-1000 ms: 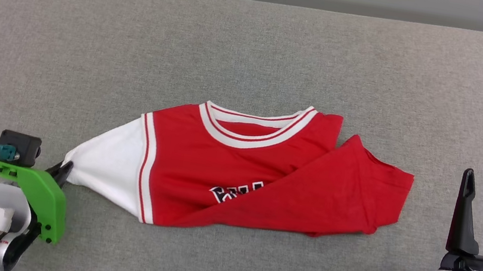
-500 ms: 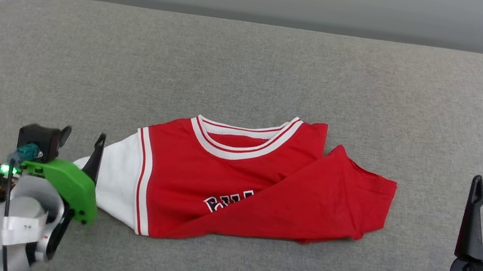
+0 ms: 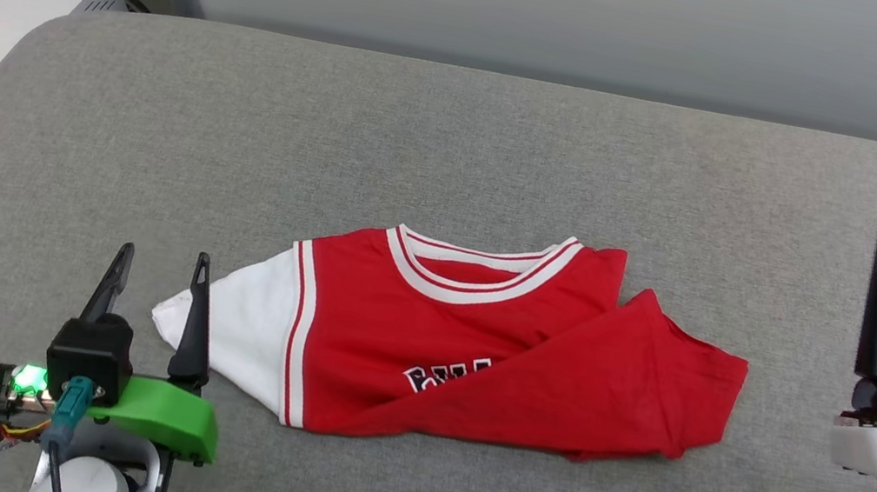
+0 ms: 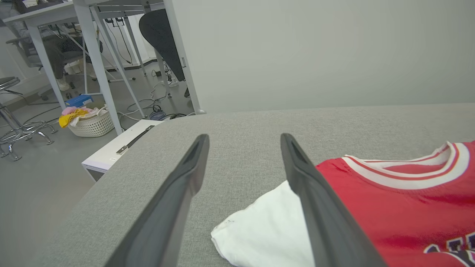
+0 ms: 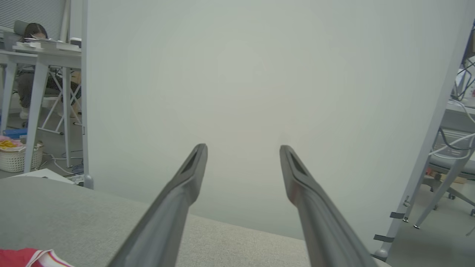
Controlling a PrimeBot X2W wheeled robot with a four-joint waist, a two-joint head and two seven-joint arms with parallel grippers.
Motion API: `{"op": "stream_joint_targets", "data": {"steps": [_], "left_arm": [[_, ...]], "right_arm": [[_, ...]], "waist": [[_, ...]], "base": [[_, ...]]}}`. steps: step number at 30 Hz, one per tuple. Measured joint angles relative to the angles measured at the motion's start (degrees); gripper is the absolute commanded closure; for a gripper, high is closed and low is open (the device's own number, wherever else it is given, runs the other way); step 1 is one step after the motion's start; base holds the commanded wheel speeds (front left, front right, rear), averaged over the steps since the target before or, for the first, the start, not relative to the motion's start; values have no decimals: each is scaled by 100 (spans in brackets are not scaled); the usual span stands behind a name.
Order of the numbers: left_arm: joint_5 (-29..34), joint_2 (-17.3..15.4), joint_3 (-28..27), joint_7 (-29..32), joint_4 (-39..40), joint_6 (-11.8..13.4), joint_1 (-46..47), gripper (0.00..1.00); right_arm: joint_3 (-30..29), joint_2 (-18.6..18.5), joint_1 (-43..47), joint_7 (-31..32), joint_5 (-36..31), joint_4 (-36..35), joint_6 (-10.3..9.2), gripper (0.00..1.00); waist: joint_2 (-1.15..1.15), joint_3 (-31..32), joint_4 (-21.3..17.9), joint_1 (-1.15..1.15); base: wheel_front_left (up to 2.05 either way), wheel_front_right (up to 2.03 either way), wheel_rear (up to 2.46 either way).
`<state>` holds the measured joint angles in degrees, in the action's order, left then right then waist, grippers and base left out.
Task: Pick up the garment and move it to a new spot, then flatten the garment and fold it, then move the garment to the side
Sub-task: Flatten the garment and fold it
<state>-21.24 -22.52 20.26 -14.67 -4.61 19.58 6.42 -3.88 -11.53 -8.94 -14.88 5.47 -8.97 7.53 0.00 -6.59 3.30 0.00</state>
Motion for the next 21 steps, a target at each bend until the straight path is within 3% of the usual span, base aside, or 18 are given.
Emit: {"op": "stream_joint_targets", "data": {"steps": [5,8,13,17,21], "left_arm": [[566,383,-469,0,189,-49,-316,0],[773,589,-683,0,281,-185,-412,0],[1049,878,-976,0,433,-489,-426,0],[1250,1084,-1157,0,478,-683,-424,0],[1399,1267,-1281,0,522,-816,-409,0]], "right_arm": [[1082,-987,-398,337,523,565,0,0],[1761,-1579,-801,957,1115,560,0,0],[2943,-2559,-1323,2498,2258,525,0,0],[3735,-2996,-1667,3815,3044,545,0,0],[4386,-3205,-2004,4735,3550,621,0,0]], "waist": [[0,-26,109,0],[0,-78,157,0],[0,-219,235,0],[0,-362,308,0],[0,-528,382,0]], "base": [[0,0,0],[0,0,0],[0,0,0],[0,0,0],[0,0,0]]}}
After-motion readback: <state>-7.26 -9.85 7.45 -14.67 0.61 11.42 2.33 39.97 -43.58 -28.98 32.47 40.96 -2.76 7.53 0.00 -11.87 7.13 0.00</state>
